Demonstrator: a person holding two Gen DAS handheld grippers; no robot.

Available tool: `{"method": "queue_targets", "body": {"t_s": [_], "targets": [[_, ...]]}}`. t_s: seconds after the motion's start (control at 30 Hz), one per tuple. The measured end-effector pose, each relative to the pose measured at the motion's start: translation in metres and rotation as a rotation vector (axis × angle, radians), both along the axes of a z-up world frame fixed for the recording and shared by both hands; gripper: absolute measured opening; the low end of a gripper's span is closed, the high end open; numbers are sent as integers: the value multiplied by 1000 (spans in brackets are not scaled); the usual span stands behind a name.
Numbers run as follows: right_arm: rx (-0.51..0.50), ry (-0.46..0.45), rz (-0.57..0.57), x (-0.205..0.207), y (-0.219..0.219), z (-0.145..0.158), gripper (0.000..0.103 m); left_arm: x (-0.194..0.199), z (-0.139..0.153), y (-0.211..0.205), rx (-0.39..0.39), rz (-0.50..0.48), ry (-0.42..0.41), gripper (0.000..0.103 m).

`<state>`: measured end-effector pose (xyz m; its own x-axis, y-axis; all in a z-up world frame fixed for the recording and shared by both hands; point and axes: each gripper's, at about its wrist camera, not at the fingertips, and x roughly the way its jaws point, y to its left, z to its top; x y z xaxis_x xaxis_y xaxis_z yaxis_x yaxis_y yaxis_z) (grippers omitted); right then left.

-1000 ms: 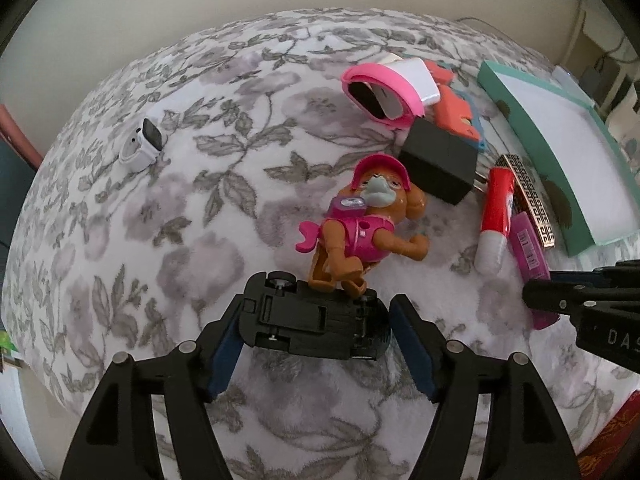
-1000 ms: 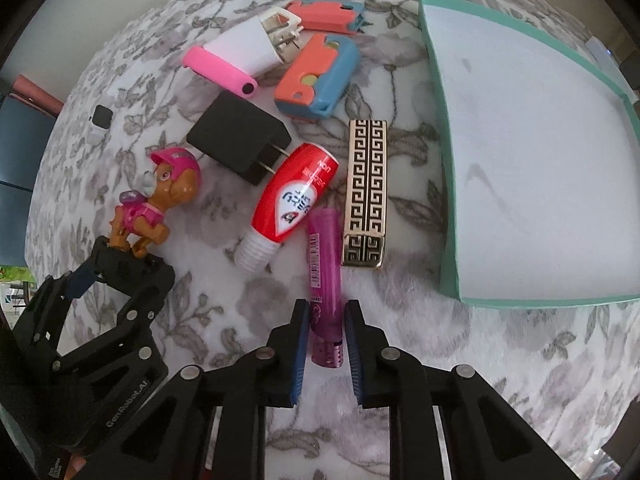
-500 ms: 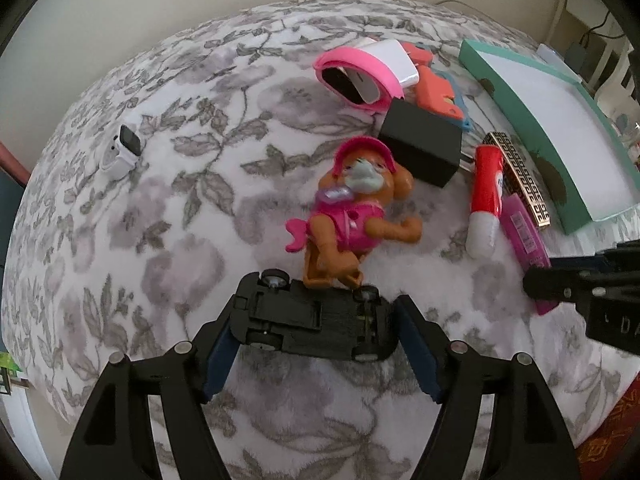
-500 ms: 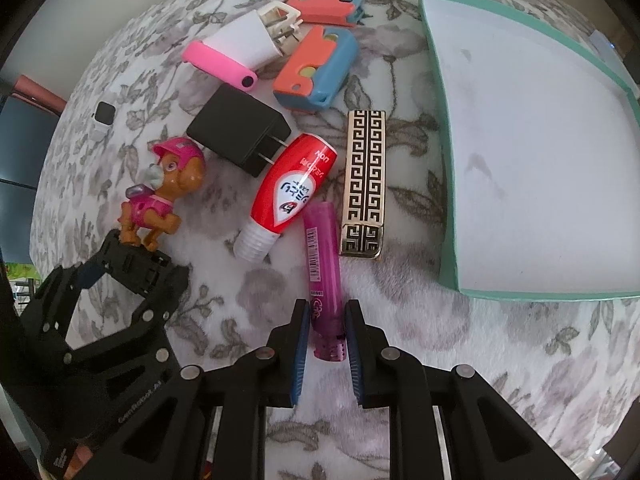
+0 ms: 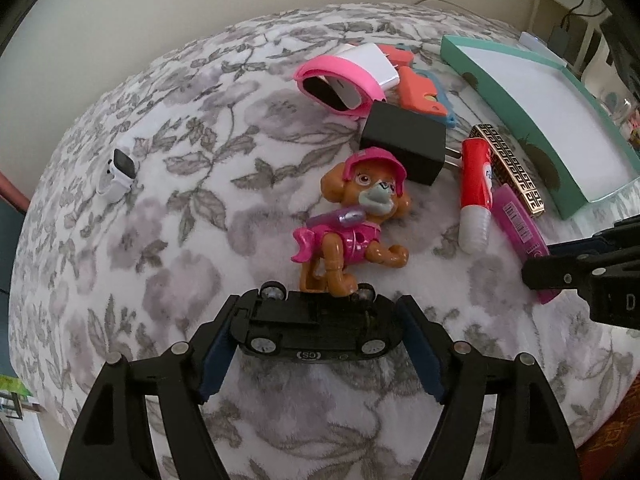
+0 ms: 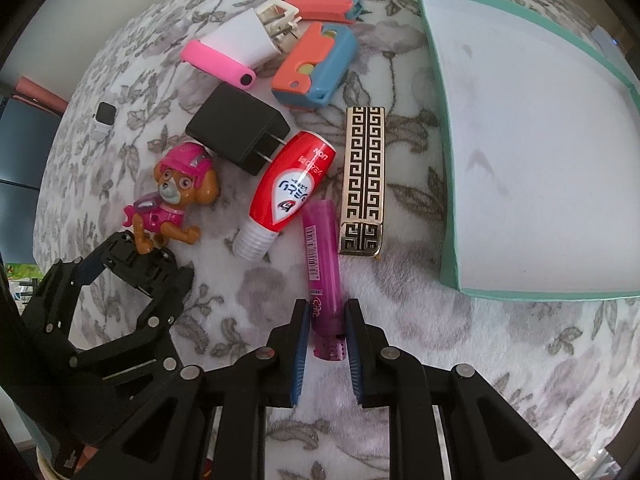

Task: Organize rigid objects
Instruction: 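Lift the pink highlighter with the right tool while the left tool lifts the black car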

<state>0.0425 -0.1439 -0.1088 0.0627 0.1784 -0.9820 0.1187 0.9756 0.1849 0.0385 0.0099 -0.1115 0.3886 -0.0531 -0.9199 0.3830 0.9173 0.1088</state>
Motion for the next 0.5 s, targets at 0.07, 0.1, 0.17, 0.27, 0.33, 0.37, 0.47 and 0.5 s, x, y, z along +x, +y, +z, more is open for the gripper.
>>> {"method": "queue_targets", "body": {"t_s": [0.07, 0.1, 0.17, 0.27, 0.33, 0.37, 0.47, 0.5], "targets": [[-1, 1, 0, 0, 0, 0, 20, -2, 1, 3, -16, -8, 7, 78], [0, 1, 0, 0, 0, 0, 20, -2, 0, 3, -16, -14, 13, 78], [-1, 1, 0, 0, 0, 1, 20, -3, -1, 1, -13, -25, 9, 78], [-2, 0, 1, 0, -1, 1, 20, -3, -1, 0, -13, -21, 8, 79], [-2, 1, 2, 0, -1, 1, 20, -3, -1, -2, -4, -24, 7, 80], [-2, 2, 3, 1, -1, 1, 20, -3, -1, -3, 5, -30, 1, 80], [-1, 2, 2, 1, -1, 1, 20, -4, 0, -5, 18, -36, -13, 80], [-1, 2, 2, 1, -1, 1, 20, -5, 0, -5, 20, -36, -19, 80]]}}
